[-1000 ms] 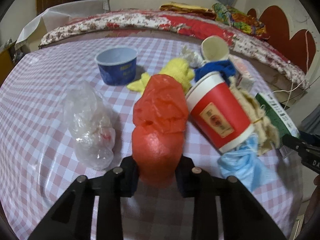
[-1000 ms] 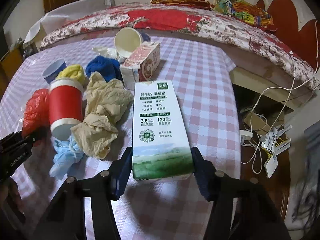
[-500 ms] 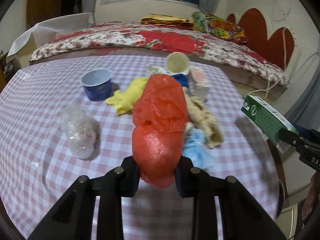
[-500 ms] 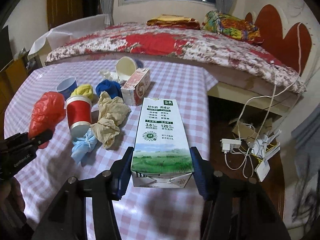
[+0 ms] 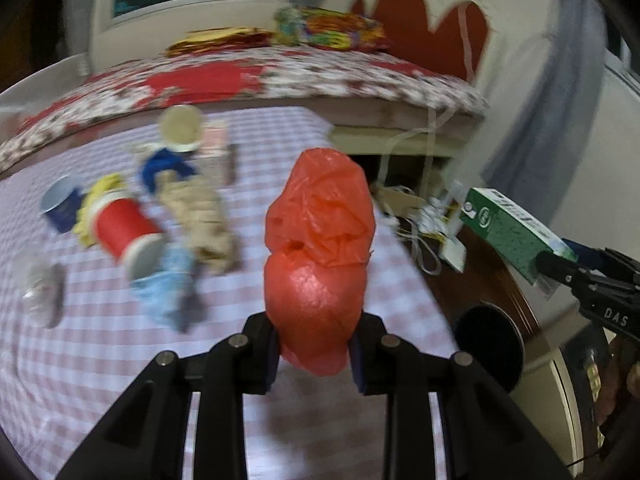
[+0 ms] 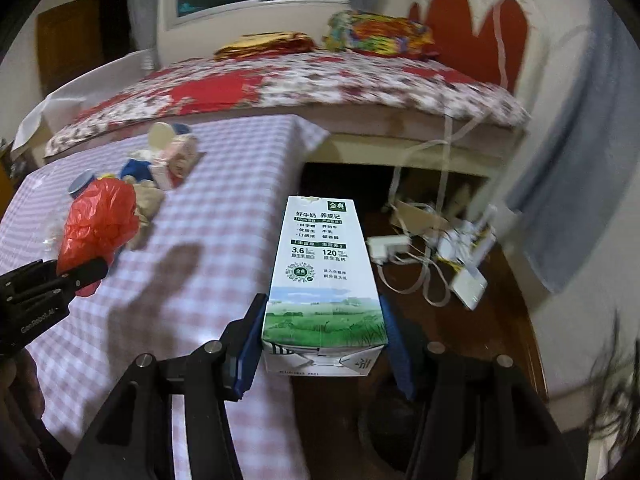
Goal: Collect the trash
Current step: 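Carry the red bag and milk carton over the black bin with both tools, then open both tools to drop the bag and carton into the bin, then move both open tools back toward the trash on the table, then grasp the clear plastic bag with the left tool while the right tool grasps the blue mask, then carry the clear bag and blue mask over the black bin with both tools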
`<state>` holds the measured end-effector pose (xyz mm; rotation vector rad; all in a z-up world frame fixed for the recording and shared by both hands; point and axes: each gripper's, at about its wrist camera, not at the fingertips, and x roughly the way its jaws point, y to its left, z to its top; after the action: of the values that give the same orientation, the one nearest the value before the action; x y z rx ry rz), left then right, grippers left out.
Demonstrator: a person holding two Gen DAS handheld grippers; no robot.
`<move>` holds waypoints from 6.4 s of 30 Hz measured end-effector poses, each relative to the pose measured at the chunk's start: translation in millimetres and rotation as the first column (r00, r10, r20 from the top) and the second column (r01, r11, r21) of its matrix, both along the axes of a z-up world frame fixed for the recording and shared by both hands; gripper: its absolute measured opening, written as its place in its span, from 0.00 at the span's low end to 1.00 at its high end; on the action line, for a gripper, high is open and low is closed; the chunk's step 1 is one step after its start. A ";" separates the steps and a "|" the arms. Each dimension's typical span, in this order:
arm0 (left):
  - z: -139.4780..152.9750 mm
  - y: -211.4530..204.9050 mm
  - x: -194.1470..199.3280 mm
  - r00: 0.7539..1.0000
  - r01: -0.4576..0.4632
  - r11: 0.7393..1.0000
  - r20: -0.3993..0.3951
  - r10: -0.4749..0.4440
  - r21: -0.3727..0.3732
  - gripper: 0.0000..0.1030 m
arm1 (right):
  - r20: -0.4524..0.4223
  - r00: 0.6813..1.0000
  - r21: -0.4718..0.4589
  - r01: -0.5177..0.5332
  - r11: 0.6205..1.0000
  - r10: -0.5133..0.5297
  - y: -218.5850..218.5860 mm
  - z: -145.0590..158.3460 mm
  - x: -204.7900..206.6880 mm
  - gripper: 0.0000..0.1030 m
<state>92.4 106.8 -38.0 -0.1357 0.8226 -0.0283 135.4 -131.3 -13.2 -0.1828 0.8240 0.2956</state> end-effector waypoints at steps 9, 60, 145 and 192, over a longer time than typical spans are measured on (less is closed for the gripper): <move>-12.8 -108.3 10.5 0.968 0.242 0.970 -0.063 -0.241 0.005 0.29 | -0.051 0.991 -0.024 0.121 0.992 -0.122 -92.1 -23.5 -15.2 0.56; -85.0 -240.7 30.3 0.847 0.446 0.894 -0.347 -0.404 0.049 0.88 | -0.213 0.942 -0.004 0.265 0.964 -0.260 -208.8 -121.7 -30.3 0.88; -53.1 249.0 -39.6 0.872 -0.485 0.874 -0.054 0.486 0.029 0.77 | -0.183 0.894 0.024 -0.411 0.911 0.408 324.4 -80.3 16.3 0.37; 6.6 85.4 -38.8 0.984 -0.179 0.982 0.035 0.177 0.057 0.42 | 0.057 0.962 0.149 -0.272 0.951 0.267 143.3 25.9 -7.2 0.22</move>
<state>53.6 192.2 -31.4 -0.1516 0.7781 0.1623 128.2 12.0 12.6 -0.1537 0.7360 0.6109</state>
